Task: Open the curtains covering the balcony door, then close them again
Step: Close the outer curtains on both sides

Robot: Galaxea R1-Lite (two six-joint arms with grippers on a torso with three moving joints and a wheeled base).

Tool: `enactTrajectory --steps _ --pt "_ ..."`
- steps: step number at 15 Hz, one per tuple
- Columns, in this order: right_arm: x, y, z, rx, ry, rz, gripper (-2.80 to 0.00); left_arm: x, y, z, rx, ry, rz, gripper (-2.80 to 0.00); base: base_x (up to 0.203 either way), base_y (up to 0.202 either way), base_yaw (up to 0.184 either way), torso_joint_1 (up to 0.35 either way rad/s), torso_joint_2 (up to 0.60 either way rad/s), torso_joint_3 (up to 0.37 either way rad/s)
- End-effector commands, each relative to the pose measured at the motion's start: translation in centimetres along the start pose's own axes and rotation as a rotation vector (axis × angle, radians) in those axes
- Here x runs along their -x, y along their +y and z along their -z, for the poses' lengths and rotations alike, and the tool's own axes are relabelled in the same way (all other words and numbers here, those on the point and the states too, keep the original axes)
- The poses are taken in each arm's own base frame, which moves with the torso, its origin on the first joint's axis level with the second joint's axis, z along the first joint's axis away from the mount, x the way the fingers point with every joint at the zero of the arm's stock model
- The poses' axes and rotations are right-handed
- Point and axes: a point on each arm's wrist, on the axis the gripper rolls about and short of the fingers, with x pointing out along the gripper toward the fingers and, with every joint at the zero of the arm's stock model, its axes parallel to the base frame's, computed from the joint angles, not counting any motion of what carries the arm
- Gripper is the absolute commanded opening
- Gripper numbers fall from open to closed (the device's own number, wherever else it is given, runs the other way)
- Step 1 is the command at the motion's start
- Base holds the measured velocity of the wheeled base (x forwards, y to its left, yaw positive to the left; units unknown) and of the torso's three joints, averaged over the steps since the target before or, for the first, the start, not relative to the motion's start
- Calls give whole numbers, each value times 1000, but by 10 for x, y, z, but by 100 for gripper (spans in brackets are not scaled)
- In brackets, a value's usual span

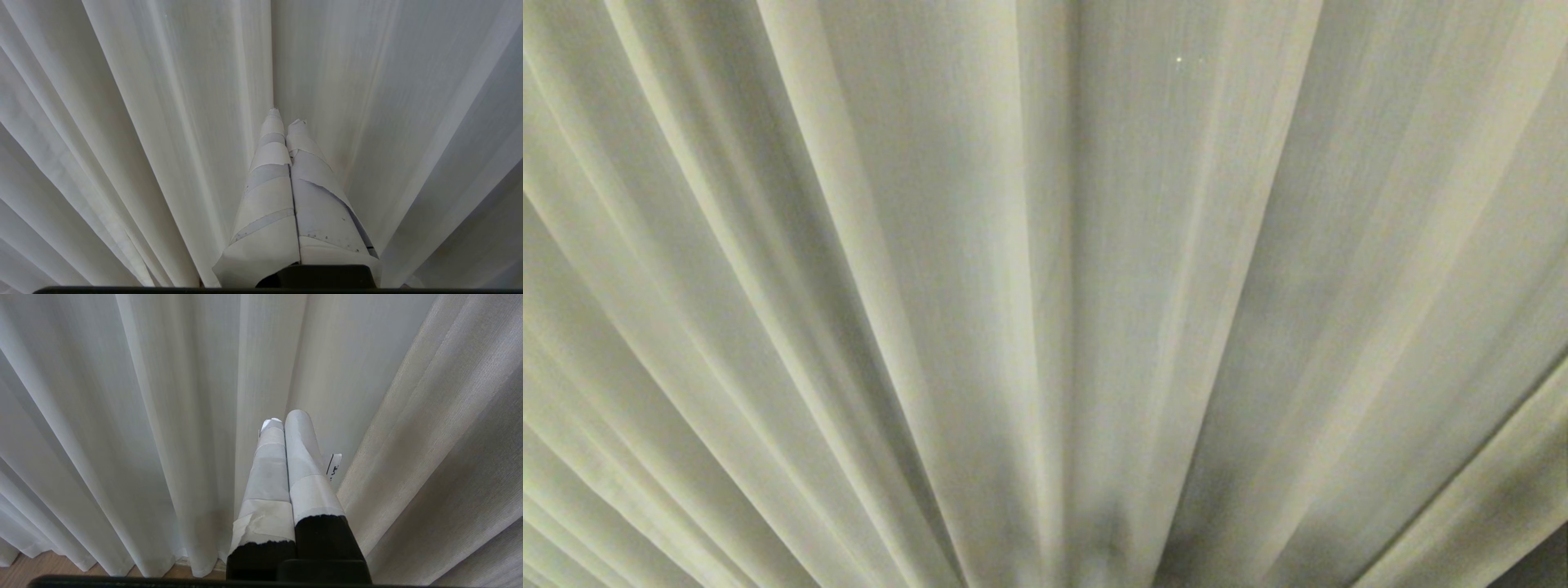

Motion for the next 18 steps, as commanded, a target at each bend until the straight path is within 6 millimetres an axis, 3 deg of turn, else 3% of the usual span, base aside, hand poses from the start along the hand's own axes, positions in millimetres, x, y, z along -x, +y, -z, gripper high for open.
enactTrajectory --steps 1,4,9,14,18 --pt "0 0 0 0 2 -1 -280 0 0 0 0 -2 1 -280 0 0 0 0 0 0" --pt "-1 -1 -9 1 8 0 -280 0 0 0 0 -2 1 -280 0 0 0 0 0 0" --pt "-15 -5 -49 -23 22 28 -280 0 0 0 0 -2 -1 -280 0 0 0 0 0 0" --pt "-40 -17 -110 -28 17 291 -280 0 0 0 0 -2 -1 -280 0 0 0 0 0 0" --pt "-52 -28 -155 -37 -2 364 -280 0 0 0 0 -2 -1 -280 0 0 0 0 0 0"
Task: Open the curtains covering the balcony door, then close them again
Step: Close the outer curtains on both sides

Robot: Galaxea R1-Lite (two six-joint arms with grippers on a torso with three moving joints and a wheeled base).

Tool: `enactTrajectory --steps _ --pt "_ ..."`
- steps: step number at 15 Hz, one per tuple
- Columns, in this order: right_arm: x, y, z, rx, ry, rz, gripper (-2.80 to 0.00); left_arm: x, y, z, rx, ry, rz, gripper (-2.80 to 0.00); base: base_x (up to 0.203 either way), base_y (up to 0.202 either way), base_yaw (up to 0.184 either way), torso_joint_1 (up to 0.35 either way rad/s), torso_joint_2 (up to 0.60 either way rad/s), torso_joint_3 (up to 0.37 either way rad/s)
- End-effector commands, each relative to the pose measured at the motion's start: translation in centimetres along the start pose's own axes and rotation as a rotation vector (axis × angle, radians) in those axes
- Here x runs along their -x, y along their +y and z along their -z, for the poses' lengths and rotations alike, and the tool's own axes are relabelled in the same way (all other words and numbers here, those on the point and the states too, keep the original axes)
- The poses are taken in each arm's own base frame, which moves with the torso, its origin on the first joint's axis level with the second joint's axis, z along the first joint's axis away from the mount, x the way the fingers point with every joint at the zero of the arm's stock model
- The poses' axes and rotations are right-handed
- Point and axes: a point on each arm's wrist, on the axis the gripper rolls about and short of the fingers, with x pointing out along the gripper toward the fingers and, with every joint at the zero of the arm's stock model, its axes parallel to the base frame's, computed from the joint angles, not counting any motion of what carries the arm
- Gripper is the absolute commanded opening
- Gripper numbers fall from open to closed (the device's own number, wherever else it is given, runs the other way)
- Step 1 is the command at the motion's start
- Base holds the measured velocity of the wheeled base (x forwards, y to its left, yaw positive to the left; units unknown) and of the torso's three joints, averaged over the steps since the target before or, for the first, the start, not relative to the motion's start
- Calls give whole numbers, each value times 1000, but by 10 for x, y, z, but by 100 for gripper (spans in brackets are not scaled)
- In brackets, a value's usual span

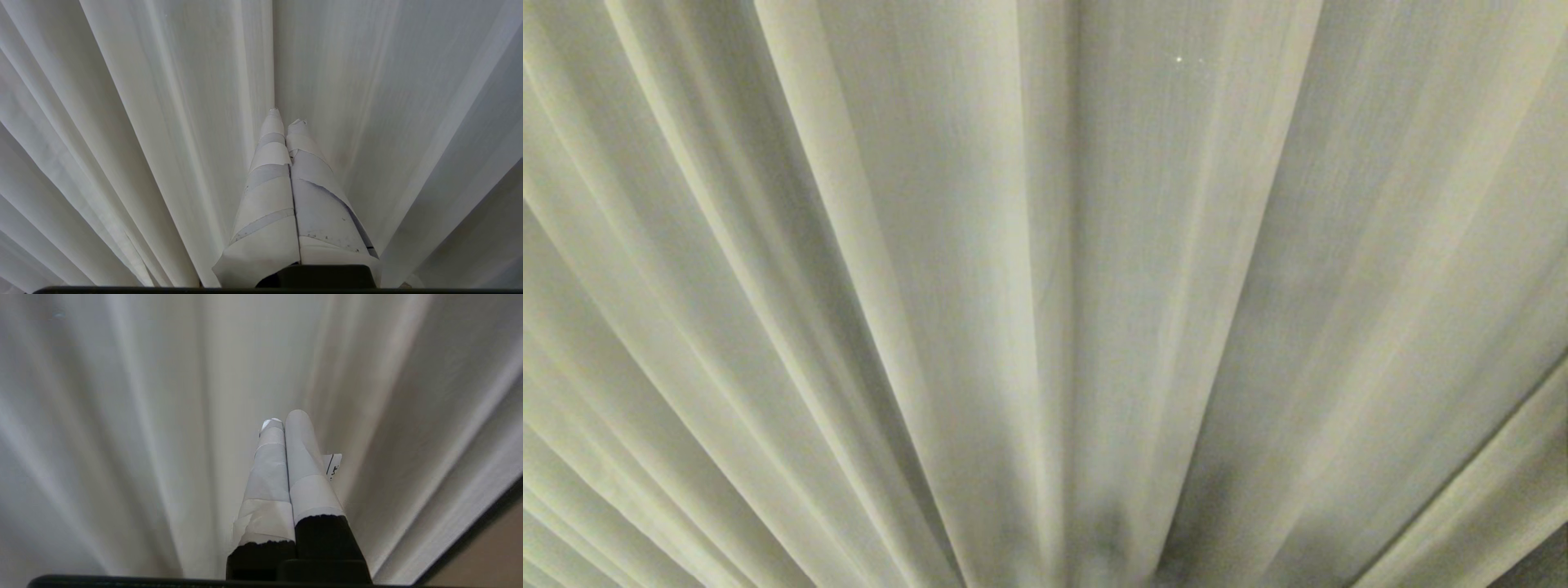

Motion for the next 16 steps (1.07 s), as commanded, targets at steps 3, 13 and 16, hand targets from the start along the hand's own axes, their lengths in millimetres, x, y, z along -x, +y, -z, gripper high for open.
enactTrajectory --steps 3,13,16 --pt "-25 -8 -28 -24 29 79 0 0 0 0 0 -2 -1 -280 0 0 0 0 0 0" --pt "-57 -27 -58 -83 -22 221 0 0 0 0 0 -2 -1 -280 0 0 0 0 0 0" --pt "-59 -30 -62 -81 -76 248 0 0 0 0 0 -2 -1 -280 0 0 0 0 0 0"
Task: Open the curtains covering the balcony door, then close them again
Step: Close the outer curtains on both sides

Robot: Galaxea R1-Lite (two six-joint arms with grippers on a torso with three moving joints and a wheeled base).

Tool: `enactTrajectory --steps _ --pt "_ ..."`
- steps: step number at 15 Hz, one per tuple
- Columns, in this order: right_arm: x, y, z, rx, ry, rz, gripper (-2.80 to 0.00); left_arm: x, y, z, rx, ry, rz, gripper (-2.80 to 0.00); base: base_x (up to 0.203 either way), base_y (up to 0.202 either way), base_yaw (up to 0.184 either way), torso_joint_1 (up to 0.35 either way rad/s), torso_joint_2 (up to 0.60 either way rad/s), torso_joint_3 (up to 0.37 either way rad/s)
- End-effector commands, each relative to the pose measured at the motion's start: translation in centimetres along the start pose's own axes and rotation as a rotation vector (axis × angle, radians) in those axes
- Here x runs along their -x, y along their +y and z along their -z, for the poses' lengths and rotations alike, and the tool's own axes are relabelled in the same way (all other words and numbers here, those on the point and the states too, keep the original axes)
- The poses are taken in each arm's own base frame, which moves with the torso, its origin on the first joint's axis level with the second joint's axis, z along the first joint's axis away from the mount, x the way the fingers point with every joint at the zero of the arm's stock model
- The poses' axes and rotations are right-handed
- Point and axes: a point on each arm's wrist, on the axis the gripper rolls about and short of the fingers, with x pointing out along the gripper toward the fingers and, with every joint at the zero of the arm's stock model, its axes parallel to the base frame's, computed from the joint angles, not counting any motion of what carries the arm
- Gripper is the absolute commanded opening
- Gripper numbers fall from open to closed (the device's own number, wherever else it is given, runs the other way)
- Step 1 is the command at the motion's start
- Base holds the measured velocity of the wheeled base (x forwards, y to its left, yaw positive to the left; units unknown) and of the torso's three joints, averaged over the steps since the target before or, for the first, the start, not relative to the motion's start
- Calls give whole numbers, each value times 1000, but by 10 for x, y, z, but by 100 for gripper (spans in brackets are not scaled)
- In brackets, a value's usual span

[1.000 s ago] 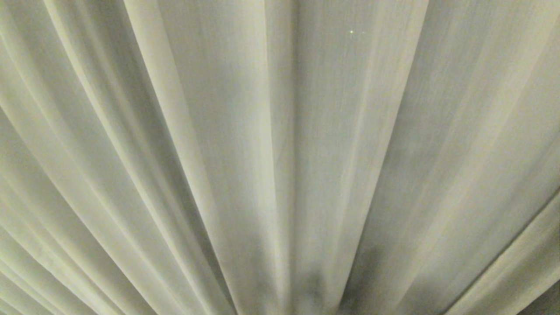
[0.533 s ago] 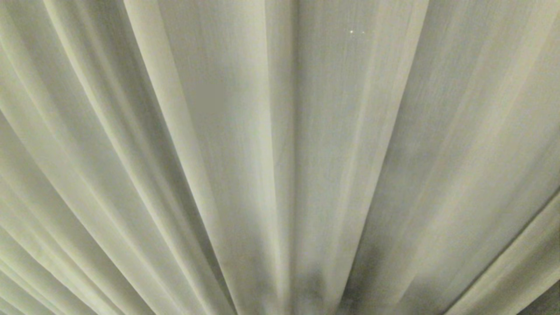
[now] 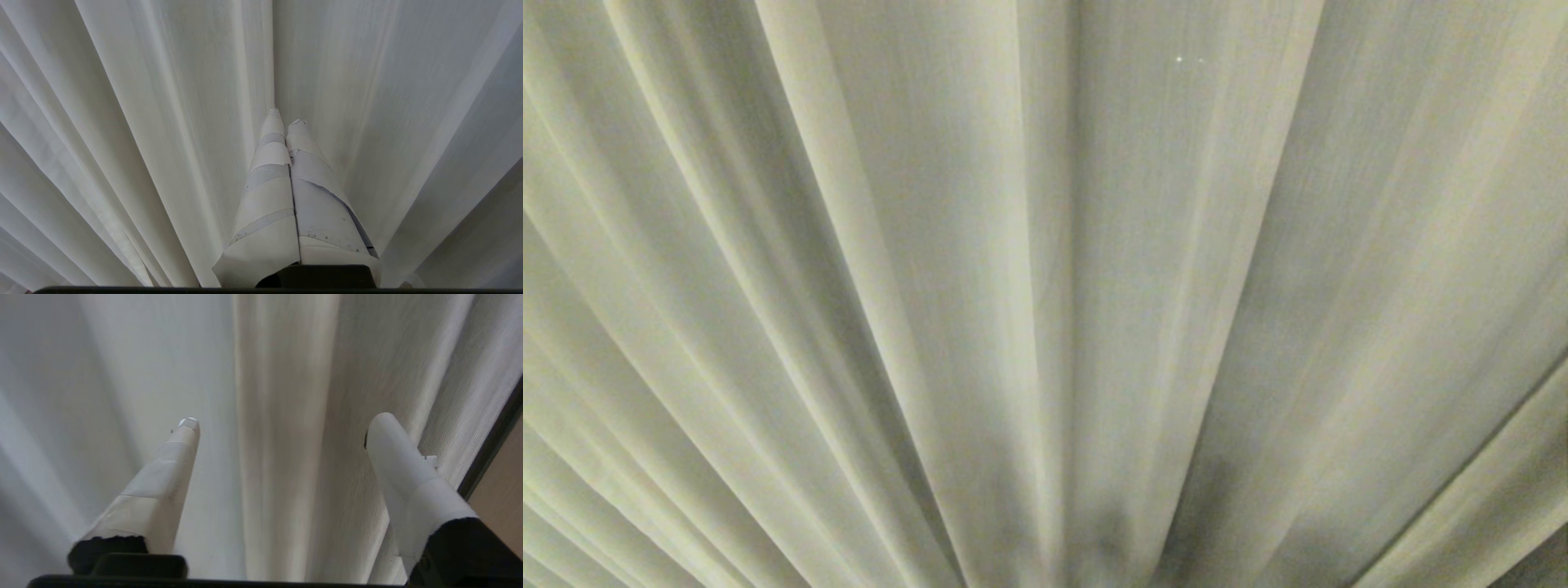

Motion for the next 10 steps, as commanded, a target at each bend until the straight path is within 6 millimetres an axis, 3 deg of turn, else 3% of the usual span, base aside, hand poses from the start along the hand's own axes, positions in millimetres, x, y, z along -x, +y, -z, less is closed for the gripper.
enactTrajectory --steps 1,10 --pt "-5 -2 1 1 1 23 0 0 0 0 0 -2 -1 -280 0 0 0 0 0 0" --pt "-33 -9 -3 -13 -47 40 0 0 0 0 0 -2 -1 -280 0 0 0 0 0 0"
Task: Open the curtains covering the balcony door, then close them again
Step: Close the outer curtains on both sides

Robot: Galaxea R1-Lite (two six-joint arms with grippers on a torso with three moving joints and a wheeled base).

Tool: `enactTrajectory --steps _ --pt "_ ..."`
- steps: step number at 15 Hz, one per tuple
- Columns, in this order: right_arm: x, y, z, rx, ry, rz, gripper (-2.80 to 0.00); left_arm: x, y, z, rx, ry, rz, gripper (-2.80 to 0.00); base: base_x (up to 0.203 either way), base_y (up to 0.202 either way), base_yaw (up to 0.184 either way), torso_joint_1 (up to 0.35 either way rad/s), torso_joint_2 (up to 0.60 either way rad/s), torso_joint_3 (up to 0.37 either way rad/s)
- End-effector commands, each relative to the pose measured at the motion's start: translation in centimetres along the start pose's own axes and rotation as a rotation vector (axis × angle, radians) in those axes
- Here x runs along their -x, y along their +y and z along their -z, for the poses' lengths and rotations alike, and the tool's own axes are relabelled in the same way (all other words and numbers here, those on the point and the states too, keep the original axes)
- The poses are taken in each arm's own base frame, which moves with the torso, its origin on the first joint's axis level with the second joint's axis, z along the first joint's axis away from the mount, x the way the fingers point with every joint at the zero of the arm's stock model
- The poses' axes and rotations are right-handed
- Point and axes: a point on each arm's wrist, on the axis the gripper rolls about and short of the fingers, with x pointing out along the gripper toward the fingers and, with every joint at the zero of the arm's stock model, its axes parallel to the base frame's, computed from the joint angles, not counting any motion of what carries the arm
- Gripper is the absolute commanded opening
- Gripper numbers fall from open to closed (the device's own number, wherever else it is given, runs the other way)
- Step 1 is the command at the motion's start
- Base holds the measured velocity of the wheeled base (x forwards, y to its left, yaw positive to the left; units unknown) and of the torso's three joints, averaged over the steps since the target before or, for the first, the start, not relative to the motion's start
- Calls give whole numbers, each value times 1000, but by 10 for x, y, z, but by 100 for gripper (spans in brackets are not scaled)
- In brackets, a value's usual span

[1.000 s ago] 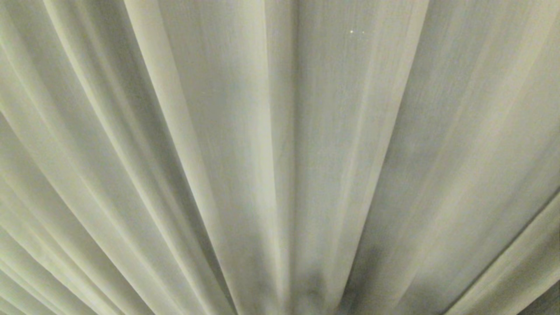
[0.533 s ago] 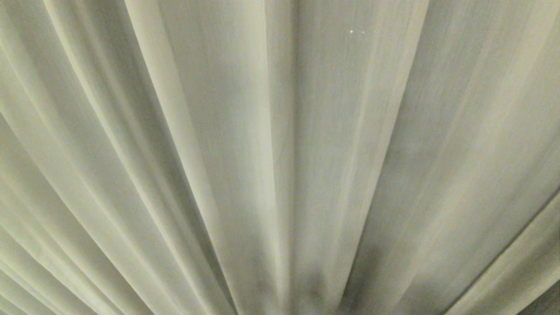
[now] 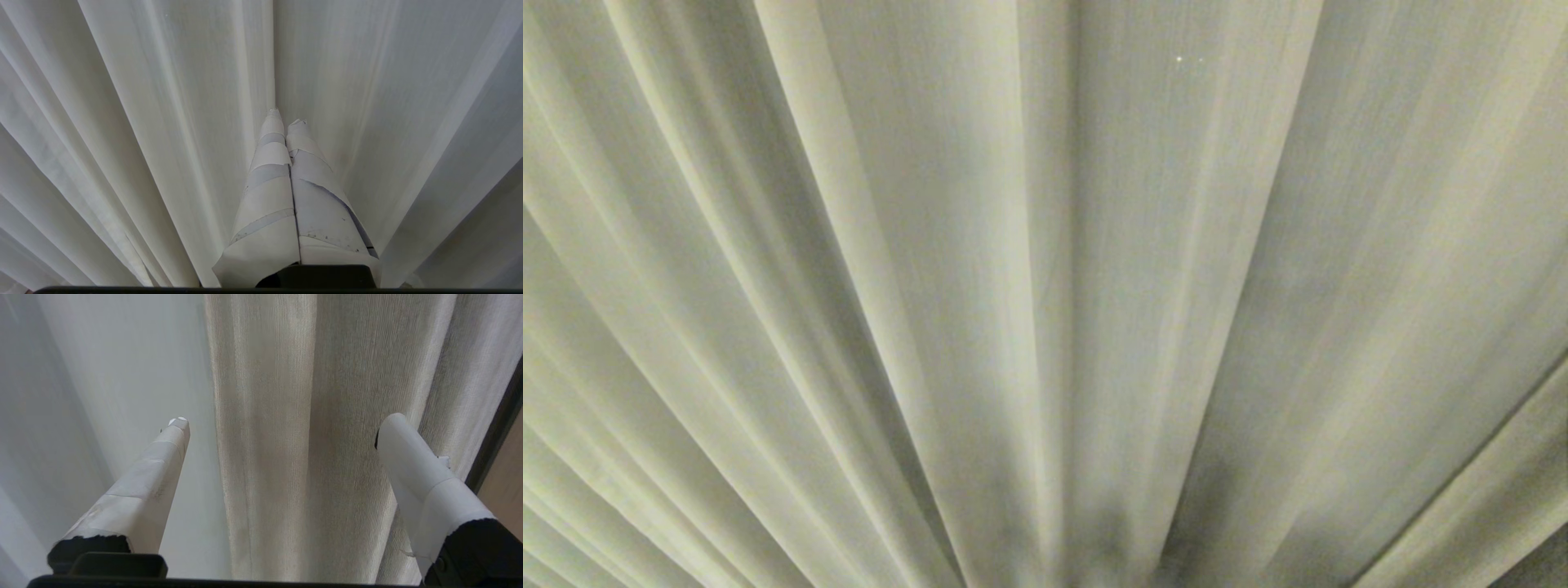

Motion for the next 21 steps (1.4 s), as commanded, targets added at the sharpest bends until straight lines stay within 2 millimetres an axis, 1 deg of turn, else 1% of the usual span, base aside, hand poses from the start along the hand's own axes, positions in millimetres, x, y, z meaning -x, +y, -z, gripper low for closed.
enactTrajectory --steps 1,4,8,12,14,20,21 --pt "-14 -2 5 -6 40 2 0 0 0 0 0 -2 0 -280 0 0 0 0 0 0" --pt "-35 -4 0 -34 50 2 0 0 0 0 0 -2 0 -280 0 0 0 0 0 0" --pt "-74 -8 -12 -83 45 -18 0 0 0 0 0 -2 0 -280 0 0 0 0 0 0" --pt "-114 -9 -24 -126 -16 -112 0 0 0 0 0 -2 0 -280 0 0 0 0 0 0" --pt "-126 -10 -28 -141 -29 -126 0 0 0 0 0 -2 0 -280 0 0 0 0 0 0" --pt "-137 -11 -25 -169 -13 -170 0 0 0 0 0 -2 0 -280 0 0 0 0 0 0" --pt "-140 -11 -25 -169 -11 -171 -268 0 0 0 0 -2 0 -280 0 0 0 0 0 0"
